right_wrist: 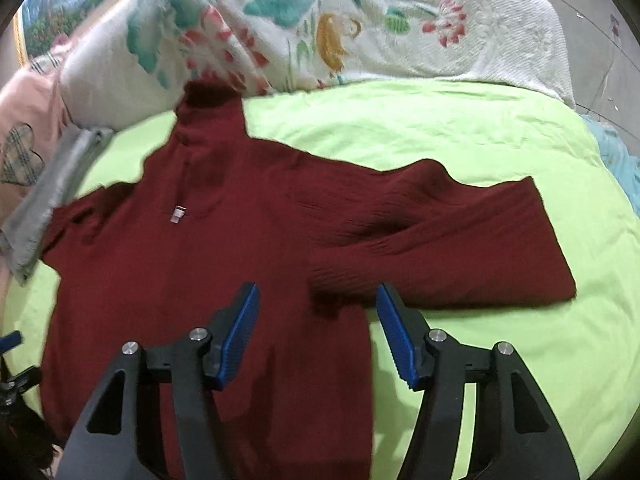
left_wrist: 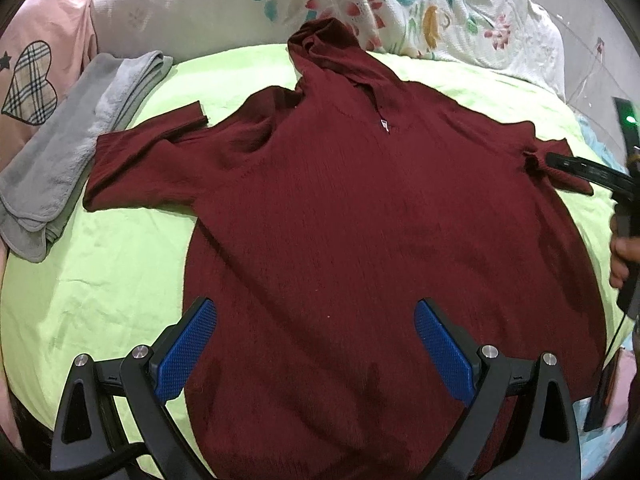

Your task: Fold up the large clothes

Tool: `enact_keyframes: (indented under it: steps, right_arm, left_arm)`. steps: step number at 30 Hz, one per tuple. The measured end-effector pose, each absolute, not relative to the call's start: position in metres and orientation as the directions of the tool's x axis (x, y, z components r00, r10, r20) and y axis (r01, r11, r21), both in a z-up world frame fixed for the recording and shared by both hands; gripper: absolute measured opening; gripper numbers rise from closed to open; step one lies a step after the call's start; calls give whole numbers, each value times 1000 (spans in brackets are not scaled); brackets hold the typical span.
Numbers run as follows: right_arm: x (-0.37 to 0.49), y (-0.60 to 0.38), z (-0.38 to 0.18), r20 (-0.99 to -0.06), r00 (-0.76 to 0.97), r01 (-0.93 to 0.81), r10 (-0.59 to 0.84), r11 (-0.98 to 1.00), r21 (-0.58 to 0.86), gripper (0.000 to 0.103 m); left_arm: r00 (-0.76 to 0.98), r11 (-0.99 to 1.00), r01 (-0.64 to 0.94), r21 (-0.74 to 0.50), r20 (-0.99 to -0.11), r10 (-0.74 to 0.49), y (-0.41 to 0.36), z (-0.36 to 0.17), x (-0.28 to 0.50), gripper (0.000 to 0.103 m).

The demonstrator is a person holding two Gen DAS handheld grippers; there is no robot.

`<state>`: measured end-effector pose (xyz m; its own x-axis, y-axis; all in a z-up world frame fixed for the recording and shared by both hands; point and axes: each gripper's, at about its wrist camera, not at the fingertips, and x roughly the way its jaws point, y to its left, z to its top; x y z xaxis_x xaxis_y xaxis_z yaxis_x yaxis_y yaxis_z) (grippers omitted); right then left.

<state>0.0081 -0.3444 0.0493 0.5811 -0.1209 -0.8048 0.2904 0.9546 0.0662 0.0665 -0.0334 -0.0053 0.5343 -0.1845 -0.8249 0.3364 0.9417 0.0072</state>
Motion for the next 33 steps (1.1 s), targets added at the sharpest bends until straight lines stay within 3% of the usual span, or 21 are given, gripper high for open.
enact_keyframes:
  steps: [2, 4, 5, 6, 7, 10, 15, 25, 33]
  right_arm:
    - [18, -351, 38, -824, 549, 298, -140, 954, 36, 56]
    - [25, -359, 28, -840, 522, 312, -150, 950, 24, 30]
    - [26, -362, 27, -841, 520, 319, -148, 947, 31, 24]
    - [26, -365, 28, -837, 527, 326, -149, 945, 37, 12]
    - [25, -367, 33, -829, 538, 334, -152, 941, 45, 10]
    - [24, -368, 50, -801, 588, 341, -115, 933, 116, 8]
    - [55, -341, 71, -746, 654, 238, 127, 902, 362, 8]
    - [162, -196, 46, -644, 541, -36, 541, 780, 625, 0]
    - [194, -153, 12, -646, 476, -24, 597, 743, 669, 0]
  left_arm:
    - [526, 941, 339, 6, -830, -184, -35, -9, 69, 100]
    - [519, 940, 340, 4, -834, -184, -36, -12, 71, 100]
    - [517, 940, 340, 4, -836, -183, -36, -13, 72, 100]
    - [516, 941, 340, 6, -837, -181, -36, -14, 73, 100]
    - [515, 941, 338, 8, -838, -178, -35, -16, 75, 100]
    - [504, 944, 331, -6, -844, -182, -33, -22, 79, 100]
    - [478, 942, 332, -46, -853, -209, -34, -29, 83, 100]
    - [482, 957, 271, -108, -845, -232, -6, -25, 93, 100]
    - [493, 957, 249, -151, -831, -259, 13, -20, 112, 100]
